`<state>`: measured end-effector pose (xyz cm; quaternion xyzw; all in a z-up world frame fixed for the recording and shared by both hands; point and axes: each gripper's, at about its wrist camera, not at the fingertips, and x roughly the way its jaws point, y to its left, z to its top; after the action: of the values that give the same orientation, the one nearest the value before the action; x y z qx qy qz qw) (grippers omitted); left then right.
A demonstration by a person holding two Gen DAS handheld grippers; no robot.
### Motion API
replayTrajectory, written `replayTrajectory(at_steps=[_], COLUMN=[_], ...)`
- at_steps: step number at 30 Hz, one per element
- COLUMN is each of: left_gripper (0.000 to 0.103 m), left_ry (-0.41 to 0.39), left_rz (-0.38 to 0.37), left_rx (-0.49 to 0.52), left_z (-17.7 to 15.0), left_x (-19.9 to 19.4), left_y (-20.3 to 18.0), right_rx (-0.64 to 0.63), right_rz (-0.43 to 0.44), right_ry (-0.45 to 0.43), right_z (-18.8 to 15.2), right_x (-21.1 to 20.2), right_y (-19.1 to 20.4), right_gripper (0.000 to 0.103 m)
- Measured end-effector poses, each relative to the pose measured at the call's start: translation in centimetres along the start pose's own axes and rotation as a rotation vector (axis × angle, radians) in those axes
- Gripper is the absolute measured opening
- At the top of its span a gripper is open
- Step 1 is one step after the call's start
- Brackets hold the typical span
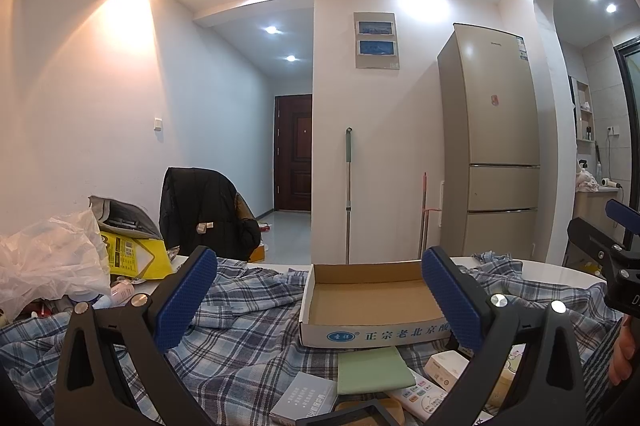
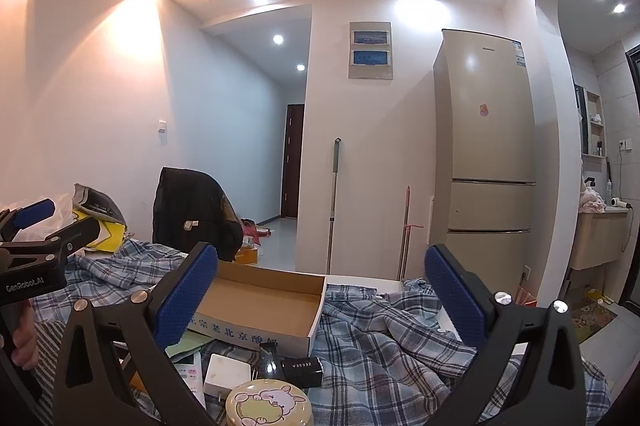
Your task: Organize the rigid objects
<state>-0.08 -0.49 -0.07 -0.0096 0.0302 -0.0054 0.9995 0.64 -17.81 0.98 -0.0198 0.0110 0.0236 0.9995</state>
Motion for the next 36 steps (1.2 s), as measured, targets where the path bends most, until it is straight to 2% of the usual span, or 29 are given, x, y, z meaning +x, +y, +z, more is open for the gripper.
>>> replayTrajectory(at_steps=[28,36], left_gripper=[0.103,0.103], left_ry=[0.006,0.036], left_rz=[0.003,-0.008], left_rx=[0.005,0.004], left_z=[-0.07,-0.21], left_x=[0.47,0.78], left_y=[0.2,0.24], right_rx=[-0.003,-0.004], right_rz=[0.003,0.006], right_ry=[-0.003,-0.002], right_z=[-0.17,-0.4], right_x=[0.2,0.01], right_y=[0.13,0.24], right_gripper=[0.103,0.103])
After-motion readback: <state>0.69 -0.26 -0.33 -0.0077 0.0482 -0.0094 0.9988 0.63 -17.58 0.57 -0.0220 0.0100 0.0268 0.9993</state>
